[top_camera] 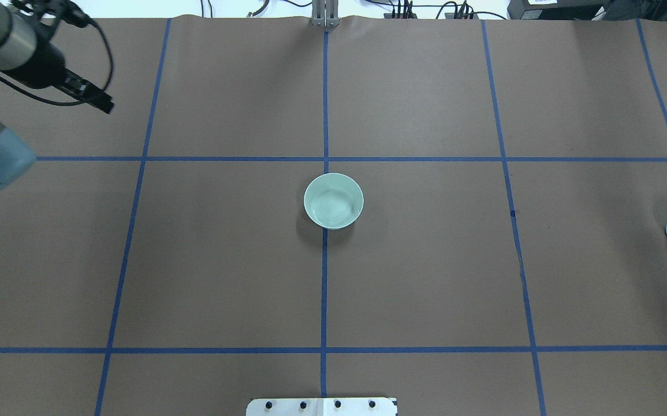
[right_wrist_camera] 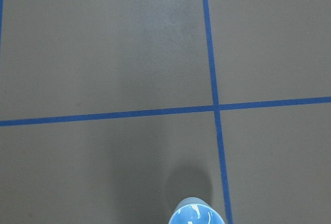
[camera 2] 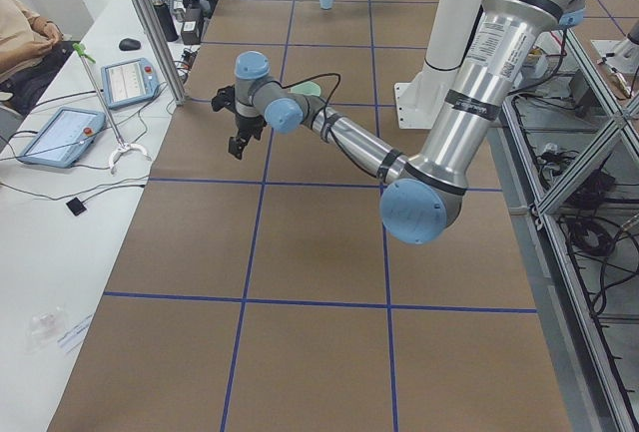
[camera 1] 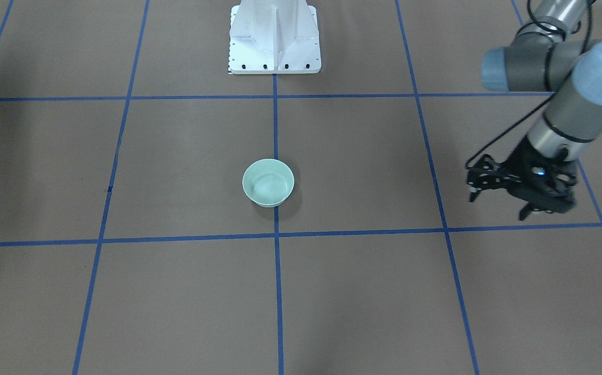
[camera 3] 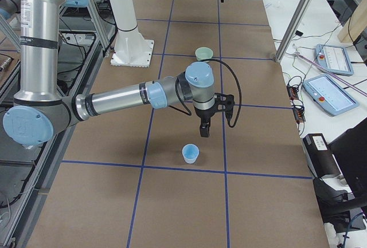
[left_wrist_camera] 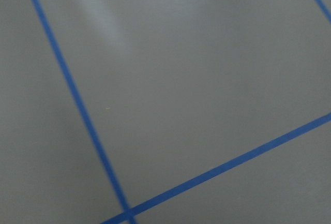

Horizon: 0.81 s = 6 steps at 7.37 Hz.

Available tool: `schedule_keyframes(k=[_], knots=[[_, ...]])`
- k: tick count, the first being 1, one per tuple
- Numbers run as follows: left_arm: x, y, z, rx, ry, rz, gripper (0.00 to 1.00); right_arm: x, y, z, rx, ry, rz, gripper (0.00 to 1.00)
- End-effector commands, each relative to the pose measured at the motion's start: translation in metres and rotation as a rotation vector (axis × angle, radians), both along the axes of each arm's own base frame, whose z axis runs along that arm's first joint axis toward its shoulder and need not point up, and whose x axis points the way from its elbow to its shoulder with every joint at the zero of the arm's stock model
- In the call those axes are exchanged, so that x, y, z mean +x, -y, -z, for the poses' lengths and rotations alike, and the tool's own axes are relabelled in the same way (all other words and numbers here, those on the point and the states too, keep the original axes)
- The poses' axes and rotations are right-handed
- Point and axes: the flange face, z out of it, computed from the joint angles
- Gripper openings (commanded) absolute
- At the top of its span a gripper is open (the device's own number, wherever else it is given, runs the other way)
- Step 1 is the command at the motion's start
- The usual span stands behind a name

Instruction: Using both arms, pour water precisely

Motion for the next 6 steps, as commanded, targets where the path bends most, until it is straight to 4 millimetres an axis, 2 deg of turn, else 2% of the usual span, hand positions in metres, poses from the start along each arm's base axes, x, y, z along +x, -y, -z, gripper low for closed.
schedule_keyframes(k=[1, 2, 3, 4, 6], knots=[[-0.152, 0.013, -0.08, 0.013, 0.074, -0.051, 1.0, -0.052, -0.007, 0.015, -0.054, 0.004, -0.104, 1.0], [-0.197, 0.005, -0.125, -0.012, 0.077, -0.076, 1.0, -0.068, -0.019, 0.006, -0.055, -0.004, -0.141, 1.0], [-0.233, -0.01, -0.164, -0.065, 0.093, -0.027, 1.0, -0.078, -0.034, -0.005, -0.053, -0.01, -0.174, 1.0], [-0.251, -0.017, -0.186, -0.092, 0.099, 0.008, 1.0, -0.09, -0.049, -0.012, -0.05, -0.012, -0.208, 1.0], [-0.261, -0.025, -0.196, -0.108, 0.089, 0.024, 1.0, -0.113, -0.081, -0.018, -0.063, -0.048, -0.262, 1.0]])
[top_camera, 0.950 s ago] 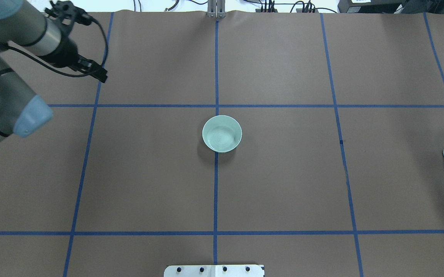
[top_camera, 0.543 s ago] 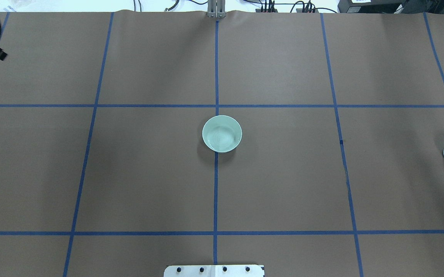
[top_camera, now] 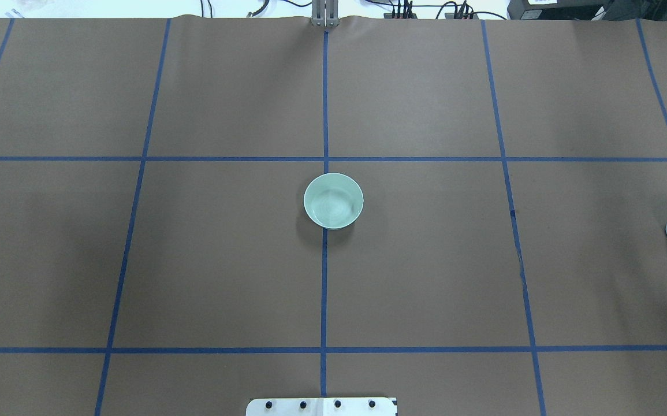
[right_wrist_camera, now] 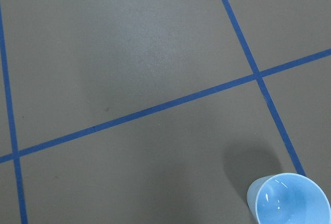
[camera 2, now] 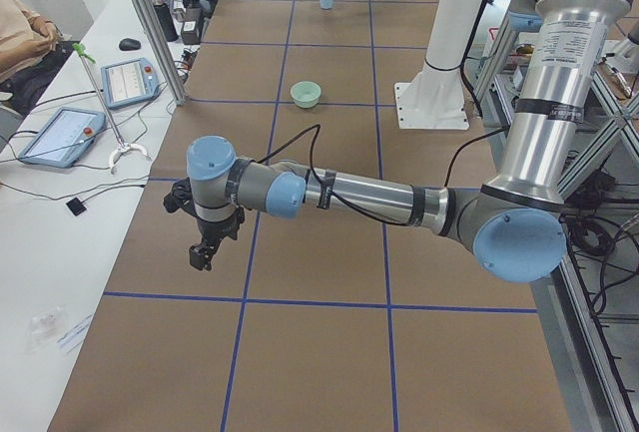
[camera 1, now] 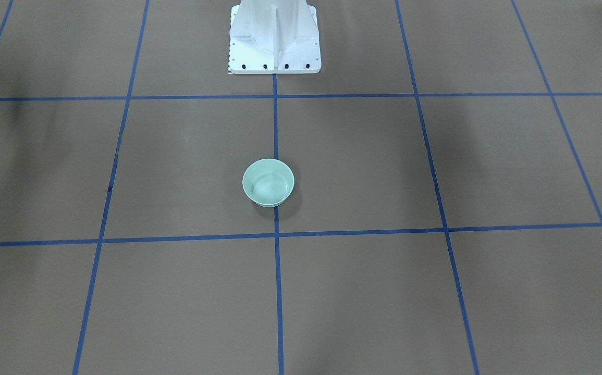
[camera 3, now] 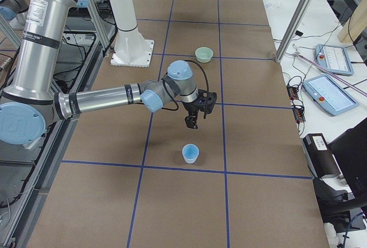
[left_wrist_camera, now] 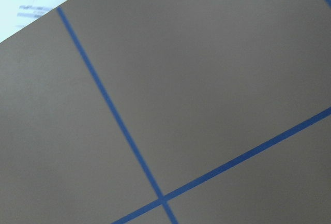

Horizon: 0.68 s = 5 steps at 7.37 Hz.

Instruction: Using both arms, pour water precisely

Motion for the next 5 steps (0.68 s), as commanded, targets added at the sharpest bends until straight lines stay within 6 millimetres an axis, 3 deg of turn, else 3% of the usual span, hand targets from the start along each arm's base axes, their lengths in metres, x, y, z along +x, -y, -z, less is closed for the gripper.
schedule_keyframes(k=[1, 3, 5], knots=[[-0.011, -0.009, -0.013, -0.017, -0.002, 0.016, 1.0, -0.029, -0.038, -0.01, -0.009, -0.056, -0.066, 1.0], [-0.01, -0.009, -0.012, -0.016, -0.003, 0.016, 1.0, -0.052, -0.067, -0.029, -0.003, -0.11, -0.147, 1.0], [-0.01, -0.009, -0.012, -0.016, -0.003, 0.016, 1.0, -0.079, -0.083, -0.042, 0.015, -0.179, -0.252, 1.0]])
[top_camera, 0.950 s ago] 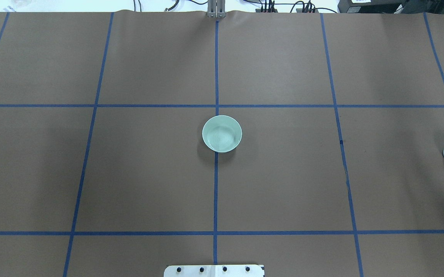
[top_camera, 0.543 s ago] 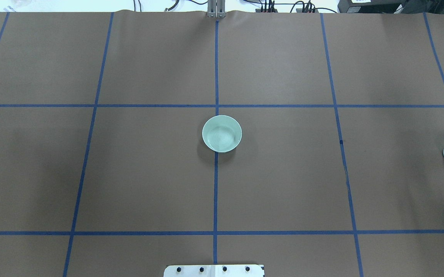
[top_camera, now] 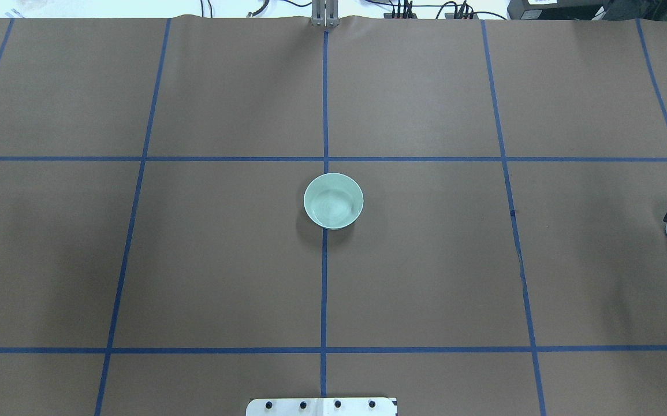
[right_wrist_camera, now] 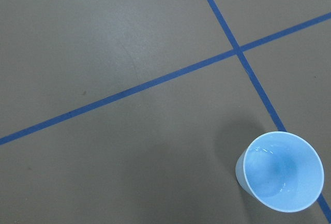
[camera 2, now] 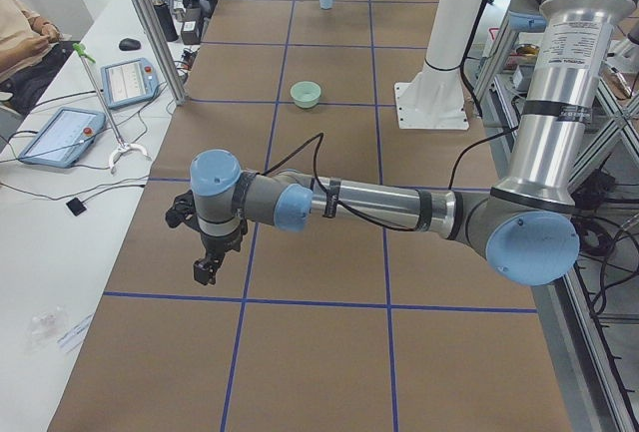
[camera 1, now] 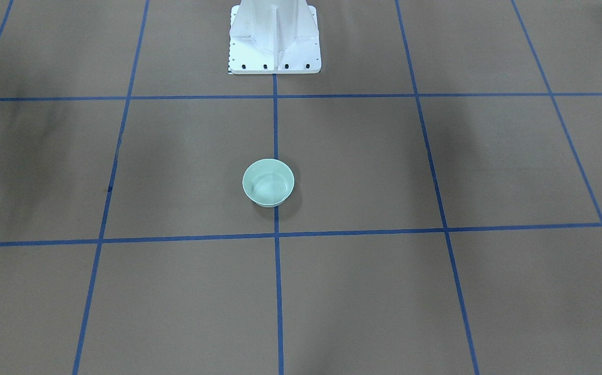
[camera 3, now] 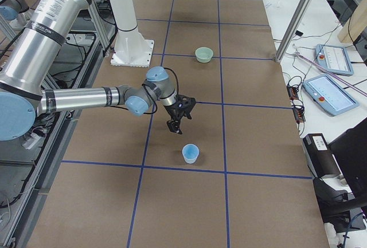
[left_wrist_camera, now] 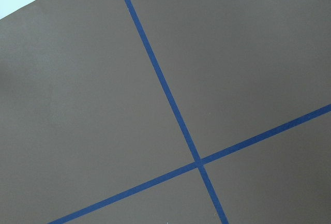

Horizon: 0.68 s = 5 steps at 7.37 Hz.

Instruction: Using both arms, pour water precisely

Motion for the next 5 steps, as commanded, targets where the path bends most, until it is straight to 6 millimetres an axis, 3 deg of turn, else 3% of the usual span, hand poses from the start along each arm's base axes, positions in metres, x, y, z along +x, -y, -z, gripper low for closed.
schedule_keyframes(k=[1, 3, 5], knots=[[0.0, 0.001, 0.001, 0.001, 0.0, 0.0, 1.0, -0.033, -0.02, -0.017, 0.037, -0.068, -0.147, 1.0], [0.001, 0.001, 0.001, 0.002, 0.0, -0.001, 1.0, -0.048, -0.029, -0.059, 0.076, -0.134, -0.277, 0.99], [0.001, 0.001, 0.001, 0.002, 0.0, -0.001, 1.0, -0.052, -0.032, -0.086, 0.107, -0.192, -0.368, 0.97]])
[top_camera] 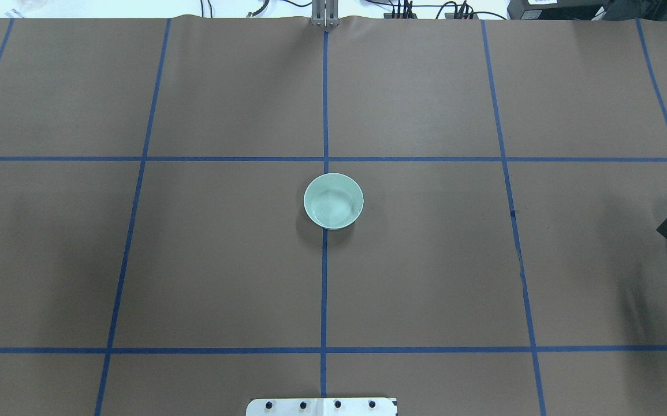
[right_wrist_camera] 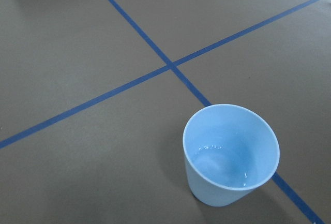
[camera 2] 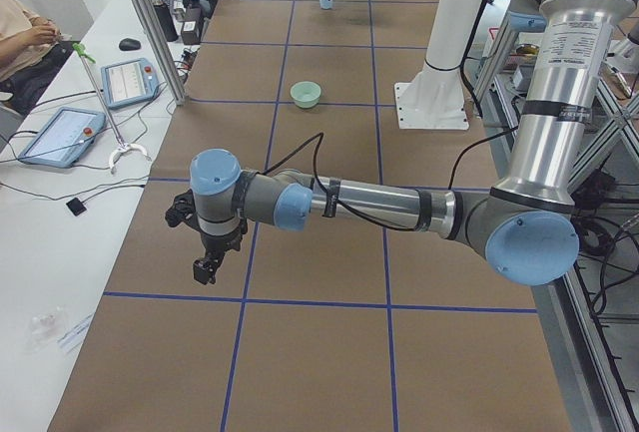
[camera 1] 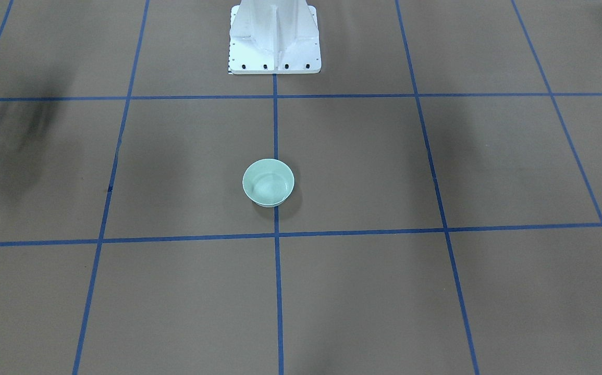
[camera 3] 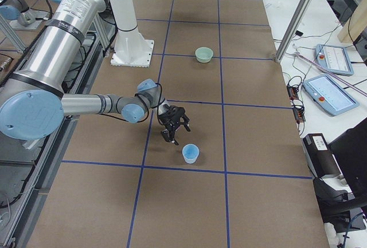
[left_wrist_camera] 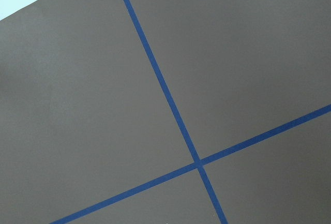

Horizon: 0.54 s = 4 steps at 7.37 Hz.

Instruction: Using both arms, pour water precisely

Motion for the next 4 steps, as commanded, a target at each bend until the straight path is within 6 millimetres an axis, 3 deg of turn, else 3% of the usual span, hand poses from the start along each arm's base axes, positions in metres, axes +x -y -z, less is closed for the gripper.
schedule_keyframes(k=[1, 4], knots=[[-0.001, 0.0, 0.0, 0.0, 0.0, 0.001, 1.0, -0.012, -0.004, -0.021, 0.024, -0.061, -0.097, 0.97], [-0.001, -0.001, -0.001, -0.003, 0.0, 0.001, 1.0, -0.031, 0.007, -0.032, 0.064, -0.123, -0.125, 0.99]])
